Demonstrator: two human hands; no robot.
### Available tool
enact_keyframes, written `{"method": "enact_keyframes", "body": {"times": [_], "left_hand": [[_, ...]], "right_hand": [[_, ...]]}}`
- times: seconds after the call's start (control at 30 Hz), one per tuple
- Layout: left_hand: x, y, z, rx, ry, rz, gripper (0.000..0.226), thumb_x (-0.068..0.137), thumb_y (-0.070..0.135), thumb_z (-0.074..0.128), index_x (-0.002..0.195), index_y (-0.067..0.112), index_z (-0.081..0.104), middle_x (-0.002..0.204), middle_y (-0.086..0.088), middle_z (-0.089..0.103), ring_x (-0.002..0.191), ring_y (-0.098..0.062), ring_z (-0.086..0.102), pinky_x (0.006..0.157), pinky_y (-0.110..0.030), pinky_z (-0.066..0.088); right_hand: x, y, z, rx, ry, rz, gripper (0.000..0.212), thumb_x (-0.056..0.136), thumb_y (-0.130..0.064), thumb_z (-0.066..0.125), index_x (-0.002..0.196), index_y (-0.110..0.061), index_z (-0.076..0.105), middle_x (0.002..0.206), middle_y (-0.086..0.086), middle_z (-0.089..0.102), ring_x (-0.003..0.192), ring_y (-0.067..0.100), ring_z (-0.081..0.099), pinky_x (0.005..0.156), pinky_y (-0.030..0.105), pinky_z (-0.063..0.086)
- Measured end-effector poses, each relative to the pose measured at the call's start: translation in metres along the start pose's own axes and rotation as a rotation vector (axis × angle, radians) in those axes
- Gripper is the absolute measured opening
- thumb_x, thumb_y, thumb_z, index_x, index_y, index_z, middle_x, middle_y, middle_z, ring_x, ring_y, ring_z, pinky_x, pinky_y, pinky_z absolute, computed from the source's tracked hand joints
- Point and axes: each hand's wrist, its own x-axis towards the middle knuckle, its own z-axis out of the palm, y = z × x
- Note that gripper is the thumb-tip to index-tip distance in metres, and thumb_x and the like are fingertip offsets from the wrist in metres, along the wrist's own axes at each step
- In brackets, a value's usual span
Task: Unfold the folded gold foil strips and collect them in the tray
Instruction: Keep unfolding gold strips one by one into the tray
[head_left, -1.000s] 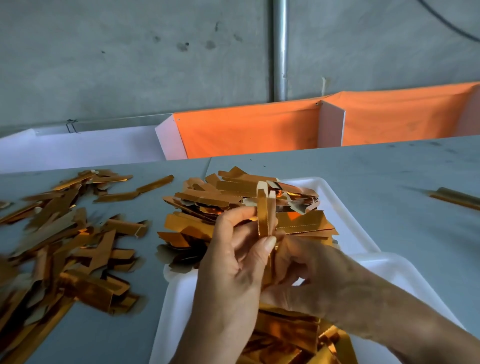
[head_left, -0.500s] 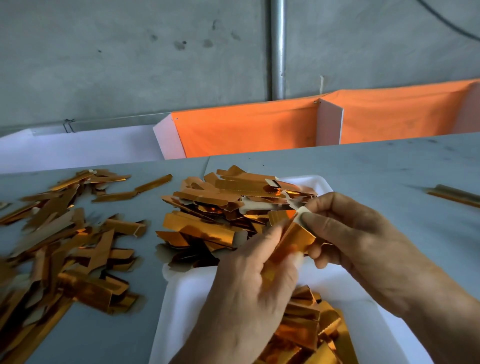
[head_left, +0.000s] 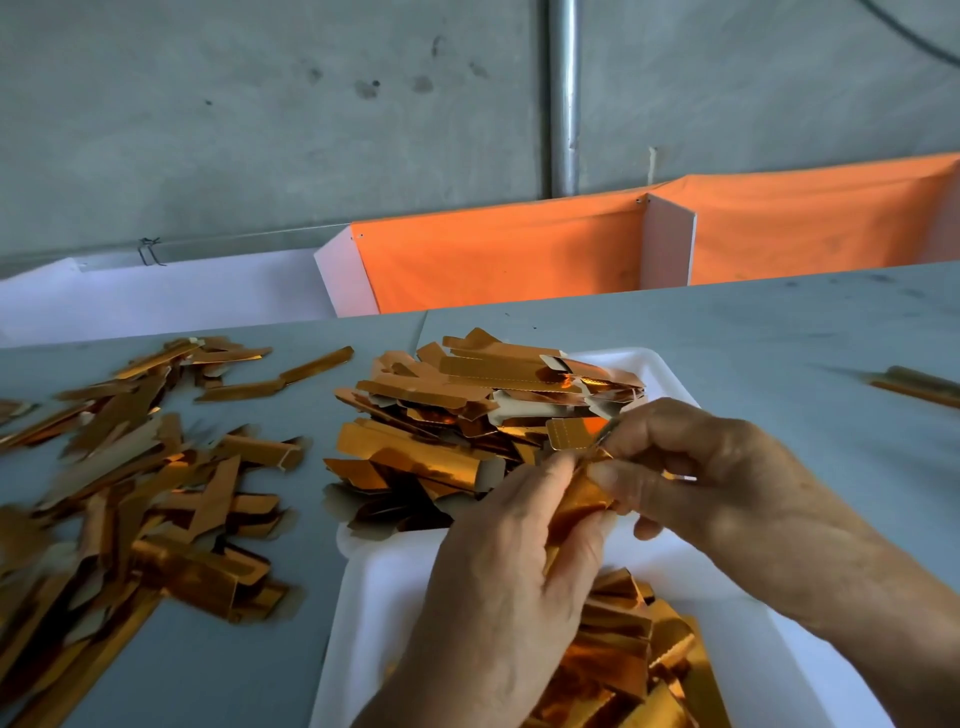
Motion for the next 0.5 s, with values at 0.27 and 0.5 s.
{"method": "enact_keyframes", "body": {"times": [0.27,0.5], "left_hand": [[0.0006,0.0004,-0.0050,-0.109,-0.066,-0.024,0.041,0.087,0.055,0.024,0.104,0.037,0.057,0.081,0.020,0.057,0.072,0.001,0.059,0.059,-0.010,0.044],[0.0013,-0.0056,-0.0053,-0.139,-0.031,-0.053,0.026,0.088,0.048,0.040,0.094,0.043,0.065,0.089,0.014,0.058,0.090,0.000,0.057,0.070,-0.013,0.047]], "right_hand": [[0.0014,0.0023,-0.0040,0.171,-0.183,-0.008,0.012,0.073,-0.017,0.065,0.079,-0.022,0.074,0.081,-0.006,0.063,0.066,0.007,0.062,0.059,0.023,0.052],[0.0002,-0.0011,-0.0002,0.099,-0.122,0.082,0.017,0.087,-0.015,0.061,0.075,-0.018,0.072,0.080,-0.002,0.061,0.065,0.013,0.063,0.063,0.022,0.051]]}}
